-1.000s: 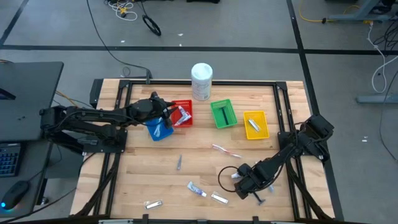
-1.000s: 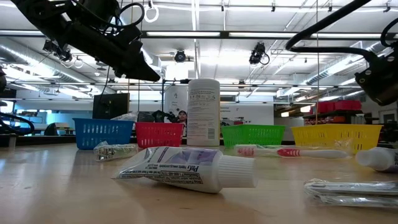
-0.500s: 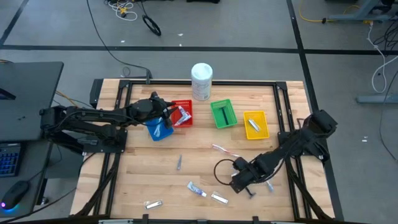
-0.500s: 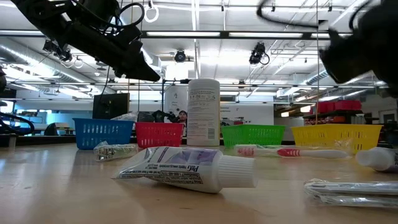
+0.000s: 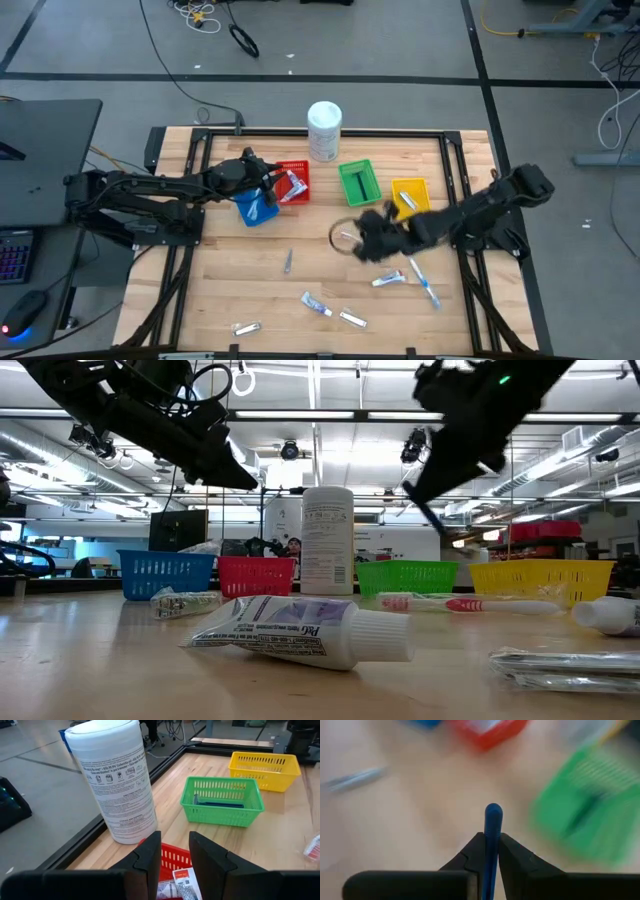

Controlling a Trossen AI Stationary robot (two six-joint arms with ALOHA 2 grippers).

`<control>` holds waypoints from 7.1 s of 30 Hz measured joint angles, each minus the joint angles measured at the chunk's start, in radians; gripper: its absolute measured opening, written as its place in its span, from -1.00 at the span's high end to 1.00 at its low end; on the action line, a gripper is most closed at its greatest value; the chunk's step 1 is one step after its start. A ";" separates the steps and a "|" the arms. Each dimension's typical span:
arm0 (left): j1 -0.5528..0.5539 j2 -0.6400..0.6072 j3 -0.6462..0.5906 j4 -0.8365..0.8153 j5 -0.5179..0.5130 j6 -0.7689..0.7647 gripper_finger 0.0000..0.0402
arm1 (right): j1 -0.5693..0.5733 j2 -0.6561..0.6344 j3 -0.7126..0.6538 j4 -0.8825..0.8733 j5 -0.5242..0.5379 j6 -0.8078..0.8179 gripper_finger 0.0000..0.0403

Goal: Pick & Place Travel size toiletries
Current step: Put the blue razor into the green bin, then put the nail cutter into the yellow bin, then put the orange toothbrush into the blue bin

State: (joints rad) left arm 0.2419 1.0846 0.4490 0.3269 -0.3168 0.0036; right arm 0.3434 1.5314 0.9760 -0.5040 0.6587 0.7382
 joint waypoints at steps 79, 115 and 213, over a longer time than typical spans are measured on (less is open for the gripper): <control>-0.196 0.015 0.001 0.001 0.198 -0.293 0.45 | 0.012 0.112 -0.036 0.625 -0.868 -0.434 0.28; -0.368 0.015 0.000 -0.067 0.092 -0.277 0.45 | 0.466 0.473 0.151 0.347 -0.256 0.174 0.22; -0.260 0.015 0.000 0.113 -0.064 -0.082 0.45 | -0.402 -0.173 -0.088 -0.443 -0.358 -0.095 0.40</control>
State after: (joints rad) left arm -0.0185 1.0992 0.4488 0.4397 -0.3812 -0.0788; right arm -0.0586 1.3586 0.8880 -0.9467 0.3007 0.6434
